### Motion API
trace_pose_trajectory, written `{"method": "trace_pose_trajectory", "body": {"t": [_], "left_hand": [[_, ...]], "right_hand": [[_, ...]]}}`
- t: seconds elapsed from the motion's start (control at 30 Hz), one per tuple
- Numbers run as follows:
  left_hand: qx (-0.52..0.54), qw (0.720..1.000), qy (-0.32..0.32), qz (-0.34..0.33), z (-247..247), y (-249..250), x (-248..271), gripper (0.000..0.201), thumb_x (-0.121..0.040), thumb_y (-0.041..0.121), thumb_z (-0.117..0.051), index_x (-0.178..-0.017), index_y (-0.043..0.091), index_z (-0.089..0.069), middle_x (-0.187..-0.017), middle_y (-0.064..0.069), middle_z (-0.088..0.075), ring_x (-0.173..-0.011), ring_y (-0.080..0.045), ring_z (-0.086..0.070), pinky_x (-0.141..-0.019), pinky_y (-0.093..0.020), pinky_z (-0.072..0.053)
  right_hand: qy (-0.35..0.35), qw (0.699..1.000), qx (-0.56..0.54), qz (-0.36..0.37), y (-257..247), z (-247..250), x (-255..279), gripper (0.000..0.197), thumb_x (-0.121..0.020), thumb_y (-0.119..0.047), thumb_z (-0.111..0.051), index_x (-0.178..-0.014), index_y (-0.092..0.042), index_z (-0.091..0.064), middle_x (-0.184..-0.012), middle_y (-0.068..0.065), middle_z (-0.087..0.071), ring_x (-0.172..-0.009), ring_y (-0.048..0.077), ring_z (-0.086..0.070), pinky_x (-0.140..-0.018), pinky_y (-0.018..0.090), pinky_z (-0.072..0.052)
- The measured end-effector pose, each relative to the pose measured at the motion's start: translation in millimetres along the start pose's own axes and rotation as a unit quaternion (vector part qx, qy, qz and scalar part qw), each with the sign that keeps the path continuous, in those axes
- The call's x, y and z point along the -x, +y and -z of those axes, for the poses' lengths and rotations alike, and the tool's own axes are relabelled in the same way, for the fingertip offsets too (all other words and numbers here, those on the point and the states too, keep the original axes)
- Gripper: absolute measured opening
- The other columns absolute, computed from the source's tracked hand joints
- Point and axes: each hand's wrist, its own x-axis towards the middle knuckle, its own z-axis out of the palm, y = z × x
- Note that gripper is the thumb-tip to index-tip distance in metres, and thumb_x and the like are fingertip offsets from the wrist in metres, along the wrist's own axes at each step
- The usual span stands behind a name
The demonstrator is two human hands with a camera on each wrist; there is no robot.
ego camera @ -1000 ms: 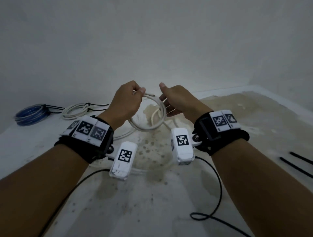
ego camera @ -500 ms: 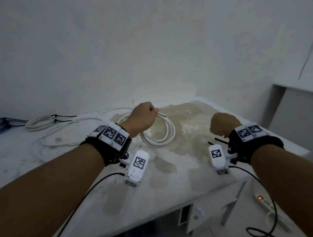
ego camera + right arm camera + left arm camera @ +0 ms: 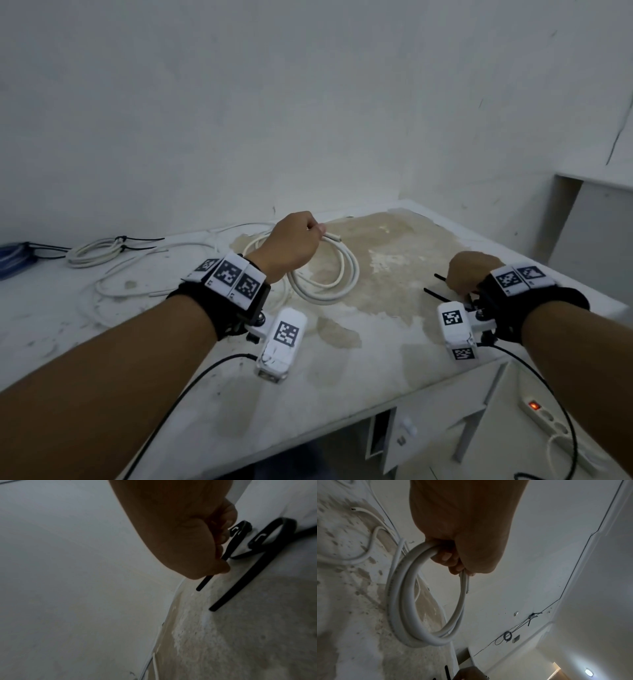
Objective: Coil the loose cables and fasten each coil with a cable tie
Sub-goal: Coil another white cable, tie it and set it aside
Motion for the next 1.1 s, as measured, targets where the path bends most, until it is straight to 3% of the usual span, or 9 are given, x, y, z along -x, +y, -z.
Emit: {"method": "trace_pose_trajectory", "body": {"t": [0.17, 0.33, 0.4, 0.53, 0.67, 0.9, 1.0, 1.1], "left_hand": [[0.001, 1.000, -0.001, 0.001, 1, -3, -1, 0.028, -0.102, 0.031, -0.047, -0.094, 0.007, -0.059, -0.088, -0.012, -0.063, -0.055, -0.014, -0.041, -0.055, -0.028, -0.034], [0.000, 1.000, 0.000, 0.005, 2, -9, 1, 0.030, -0.102, 0.031, -0.048, -0.095, 0.004, -0.059, -0.086, -0.009, -0.061, -0.057, -0.014, -0.042, -0.054, -0.028, -0.033], [0.000, 1.000, 0.002, 0.007, 5, -12, 1, 0.031, -0.102, 0.031, -0.048, -0.097, 0.003, -0.059, -0.087, -0.009, -0.061, -0.058, -0.014, -0.041, -0.054, -0.029, -0.033], [0.001, 1.000, 0.004, 0.013, 8, -19, -1, 0.032, -0.102, 0.032, -0.047, -0.097, 0.002, -0.058, -0.088, -0.010, -0.060, -0.057, -0.015, -0.041, -0.055, -0.029, -0.033], [0.007, 1.000, 0.004, 0.014, 8, -22, -2, 0.028, -0.102, 0.031, -0.047, -0.091, 0.008, -0.057, -0.087, -0.010, -0.060, -0.058, -0.014, -0.042, -0.054, -0.028, -0.034], [0.013, 1.000, 0.013, 0.023, 13, -35, -6, 0.031, -0.102, 0.033, -0.048, -0.097, 0.004, -0.059, -0.084, -0.008, -0.059, -0.060, -0.015, -0.043, -0.056, -0.028, -0.035], [0.017, 0.999, 0.015, 0.029, 15, -42, -9, 0.030, -0.101, 0.034, -0.048, -0.094, 0.006, -0.059, -0.083, -0.007, -0.059, -0.058, -0.015, -0.042, -0.055, -0.029, -0.034], [0.020, 0.999, 0.014, 0.031, 16, -46, -11, 0.029, -0.101, 0.034, -0.048, -0.095, 0.008, -0.059, -0.083, -0.007, -0.059, -0.058, -0.015, -0.041, -0.057, -0.029, -0.034]], "right_hand": [[0.079, 0.994, -0.051, 0.062, -28, 7, -7, 0.029, -0.090, -0.011, -0.053, -0.061, -0.011, -0.047, -0.070, 0.003, -0.052, -0.070, 0.022, -0.054, -0.066, 0.029, -0.044], [0.045, 0.992, -0.045, 0.111, -59, -6, -11, 0.037, -0.091, -0.011, -0.053, -0.056, -0.011, -0.041, -0.058, 0.003, -0.042, -0.051, 0.016, -0.040, -0.052, 0.027, -0.038], [0.045, 0.989, -0.095, 0.102, -58, -3, -12, 0.037, -0.091, -0.013, -0.053, -0.056, -0.010, -0.041, -0.057, 0.004, -0.043, -0.052, 0.018, -0.041, -0.050, 0.025, -0.035], [0.102, 0.983, -0.152, 0.033, -39, 3, -14, 0.023, -0.089, -0.019, -0.054, -0.068, -0.008, -0.055, -0.073, 0.006, -0.058, -0.072, 0.024, -0.059, -0.067, 0.029, -0.046], [0.074, 0.989, -0.126, 0.029, -36, -11, -20, 0.025, -0.086, -0.014, -0.057, -0.062, -0.008, -0.056, -0.068, 0.006, -0.061, -0.062, 0.021, -0.058, -0.060, 0.026, -0.045], [0.099, 0.986, -0.134, 0.022, -40, -8, -28, 0.025, -0.084, -0.011, -0.056, -0.060, -0.008, -0.056, -0.064, 0.006, -0.059, -0.057, 0.019, -0.054, -0.053, 0.023, -0.041], [0.075, 0.993, -0.079, 0.043, -42, -14, -28, 0.019, -0.083, -0.011, -0.061, -0.064, -0.007, -0.062, -0.063, 0.003, -0.058, -0.058, 0.016, -0.055, -0.056, 0.023, -0.043], [0.099, 0.990, -0.094, 0.034, -51, -15, -28, 0.031, -0.088, -0.008, -0.055, -0.057, -0.008, -0.053, -0.061, 0.003, -0.051, -0.054, 0.015, -0.046, -0.062, 0.026, -0.042]]}}
